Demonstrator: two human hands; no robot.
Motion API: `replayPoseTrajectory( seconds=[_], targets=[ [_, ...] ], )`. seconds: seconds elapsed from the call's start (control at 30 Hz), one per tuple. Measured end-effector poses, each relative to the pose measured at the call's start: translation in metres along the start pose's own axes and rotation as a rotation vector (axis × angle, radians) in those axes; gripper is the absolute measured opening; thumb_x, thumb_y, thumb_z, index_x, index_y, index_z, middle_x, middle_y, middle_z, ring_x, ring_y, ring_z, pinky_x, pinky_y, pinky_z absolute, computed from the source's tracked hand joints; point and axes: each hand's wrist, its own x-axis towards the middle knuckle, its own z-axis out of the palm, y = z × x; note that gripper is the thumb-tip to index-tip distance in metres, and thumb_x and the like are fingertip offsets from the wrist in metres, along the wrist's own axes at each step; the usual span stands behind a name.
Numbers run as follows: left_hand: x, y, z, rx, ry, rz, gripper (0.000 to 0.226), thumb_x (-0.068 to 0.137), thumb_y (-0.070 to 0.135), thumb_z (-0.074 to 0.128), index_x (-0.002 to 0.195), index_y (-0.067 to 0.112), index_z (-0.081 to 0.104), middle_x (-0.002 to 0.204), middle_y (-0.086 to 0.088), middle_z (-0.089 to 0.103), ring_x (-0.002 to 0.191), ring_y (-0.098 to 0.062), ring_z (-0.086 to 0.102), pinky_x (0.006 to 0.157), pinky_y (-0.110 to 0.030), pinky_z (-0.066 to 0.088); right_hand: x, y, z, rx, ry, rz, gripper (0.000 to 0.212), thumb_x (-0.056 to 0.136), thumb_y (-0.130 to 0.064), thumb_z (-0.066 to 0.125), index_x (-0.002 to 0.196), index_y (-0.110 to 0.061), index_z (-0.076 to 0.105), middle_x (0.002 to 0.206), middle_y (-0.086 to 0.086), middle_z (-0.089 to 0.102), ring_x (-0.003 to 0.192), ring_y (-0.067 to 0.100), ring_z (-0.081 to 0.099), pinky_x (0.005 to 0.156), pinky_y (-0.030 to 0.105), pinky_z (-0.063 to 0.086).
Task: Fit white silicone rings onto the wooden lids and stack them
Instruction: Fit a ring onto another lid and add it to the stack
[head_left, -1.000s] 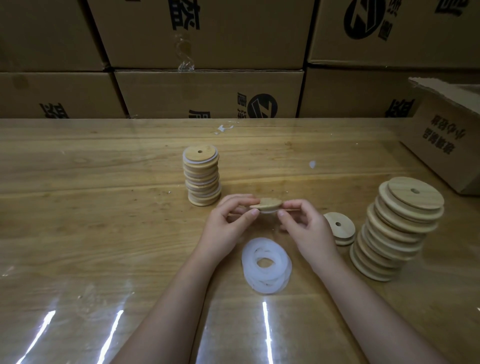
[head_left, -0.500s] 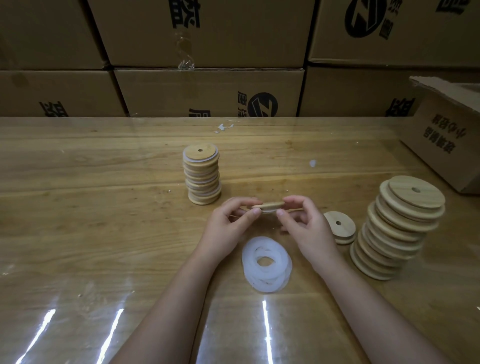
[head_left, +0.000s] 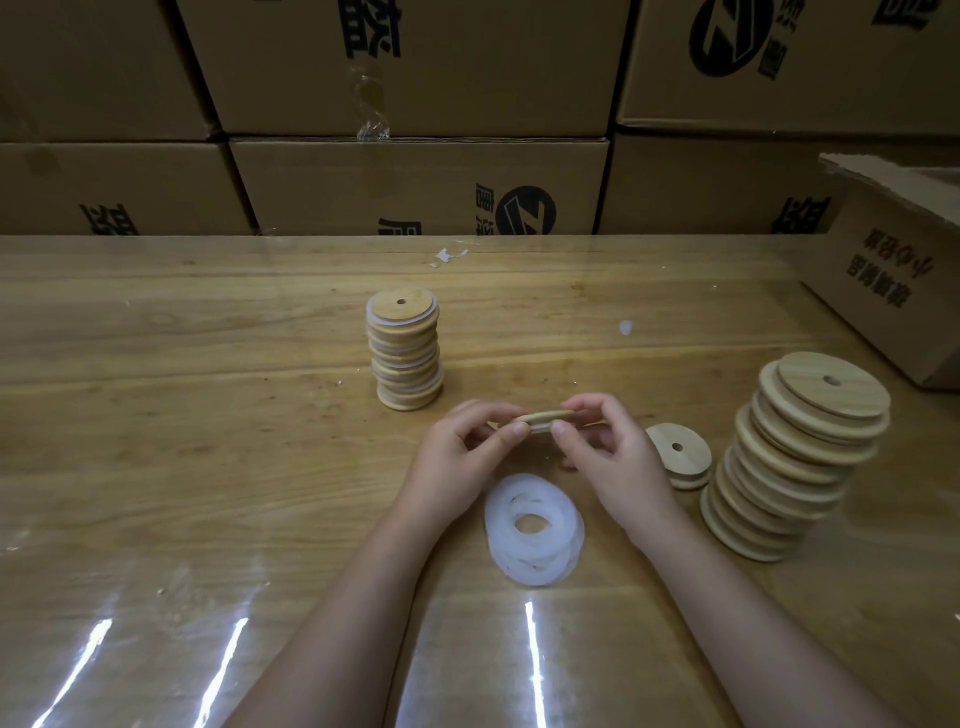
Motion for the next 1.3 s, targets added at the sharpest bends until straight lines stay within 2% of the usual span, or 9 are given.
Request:
replayPoseTrajectory(
  seconds=[0.1, 0.27, 0.4, 0.63, 0.73, 0.83, 1.03, 1.17, 1.3],
  targets=[
    [-0.0001, 0.0017, -0.001, -0.01, -0.018, -0.002, 0.012, 0.082, 0.019, 0.069, 0.092, 0.025, 0.072, 0.086, 0.003, 0.065, 0.067, -0.019, 0.055, 0.07, -0.029, 0.046, -0.0001, 0.0002, -0.0014, -0.028, -0.056, -0.033, 0.018, 0.084, -0.028, 0.065, 0.087, -0.046, 0.061, 0.104, 0.006, 0.06, 0.091, 0.021, 0.064, 0.078, 0.04, 0.055],
    [0.0003, 0.0062, -0.0043, -0.211, -0.017, -0.111, 0.018, 0.073, 0.028, 0.069, 0.091, 0.025, 0.071, 0.071, -0.013, 0.065, 0.068, -0.018, 0.058, 0.068, -0.032, 0.048, -0.0002, -0.0033, -0.002, 0.113, -0.055, -0.005, 0.008, 0.077, -0.042, 0.061, 0.084, -0.042, 0.064, 0.083, -0.01, 0.067, 0.072, 0.011, 0.068, 0.063, 0.02, 0.053],
    [0.001, 0.0058, -0.0057, -0.323, -0.027, -0.144, 0.017, 0.071, 0.027, 0.068, 0.087, 0.024, 0.074, 0.069, 0.005, 0.068, 0.065, -0.005, 0.06, 0.065, -0.019, 0.051, 0.0001, -0.0047, -0.0024, 0.149, -0.044, 0.0, 0.021, 0.074, -0.045, 0.058, 0.088, -0.031, 0.062, 0.074, -0.013, 0.066, 0.064, 0.01, 0.066, 0.06, 0.021, 0.053],
    [0.0026, 0.0044, -0.0064, -0.426, 0.018, -0.201, 0.021, 0.074, 0.032, 0.063, 0.078, 0.012, 0.07, 0.055, 0.001, 0.057, 0.05, -0.008, 0.049, 0.053, -0.019, 0.044, -0.0032, -0.0048, -0.0042, 0.113, -0.081, 0.034, 0.031, 0.079, -0.053, 0.051, 0.072, -0.025, 0.063, 0.05, -0.004, 0.054, 0.042, 0.01, 0.052, 0.046, 0.017, 0.043],
    [0.0034, 0.0055, -0.0053, -0.438, 0.005, -0.211, 0.022, 0.078, 0.025, 0.061, 0.091, 0.009, 0.067, 0.055, 0.003, 0.058, 0.048, -0.006, 0.049, 0.051, -0.016, 0.044, -0.0029, -0.0042, -0.0033, 0.097, -0.072, 0.071, 0.035, 0.079, -0.056, 0.051, 0.07, -0.024, 0.063, 0.049, -0.004, 0.054, 0.043, 0.01, 0.052, 0.045, 0.016, 0.042],
    [0.0039, 0.0053, -0.0059, -0.487, -0.032, -0.223, 0.028, 0.079, 0.018, 0.061, 0.107, 0.015, 0.061, 0.061, 0.003, 0.062, 0.051, -0.007, 0.054, 0.055, -0.019, 0.049, -0.0011, -0.0027, -0.0031, 0.111, -0.017, 0.095, 0.029, 0.09, -0.043, 0.051, 0.074, -0.021, 0.062, 0.048, -0.004, 0.053, 0.042, 0.01, 0.052, 0.044, 0.017, 0.042],
    [0.0031, 0.0023, -0.0082, -0.565, -0.089, -0.262, 0.029, 0.077, 0.021, 0.062, 0.105, 0.015, 0.066, 0.072, 0.0, 0.064, 0.059, -0.008, 0.056, 0.063, -0.023, 0.053, 0.0006, -0.0028, -0.0039, 0.171, -0.005, 0.048, 0.01, 0.095, -0.022, 0.05, 0.099, -0.02, 0.06, 0.049, -0.001, 0.056, 0.042, 0.013, 0.052, 0.043, 0.021, 0.043],
    [0.0047, 0.0005, -0.0081, -0.603, -0.071, -0.306, 0.029, 0.078, 0.02, 0.059, 0.105, 0.011, 0.066, 0.06, 0.001, 0.06, 0.056, -0.007, 0.055, 0.066, -0.024, 0.055, -0.0006, -0.0057, -0.0039, 0.185, -0.055, 0.015, 0.017, 0.095, -0.016, 0.05, 0.102, -0.02, 0.064, 0.058, -0.003, 0.063, 0.048, 0.01, 0.055, 0.049, 0.019, 0.046],
    [0.0059, -0.0005, -0.0089, -0.652, -0.056, -0.333, 0.032, 0.078, 0.018, 0.059, 0.108, 0.006, 0.065, 0.058, 0.0, 0.06, 0.055, -0.007, 0.057, 0.063, -0.025, 0.055, -0.002, -0.0068, -0.0051, 0.208, -0.168, 0.044, 0.033, 0.088, -0.017, 0.058, 0.121, -0.017, 0.058, 0.082, -0.003, 0.072, 0.066, 0.009, 0.063, 0.059, 0.017, 0.048]
  ],
)
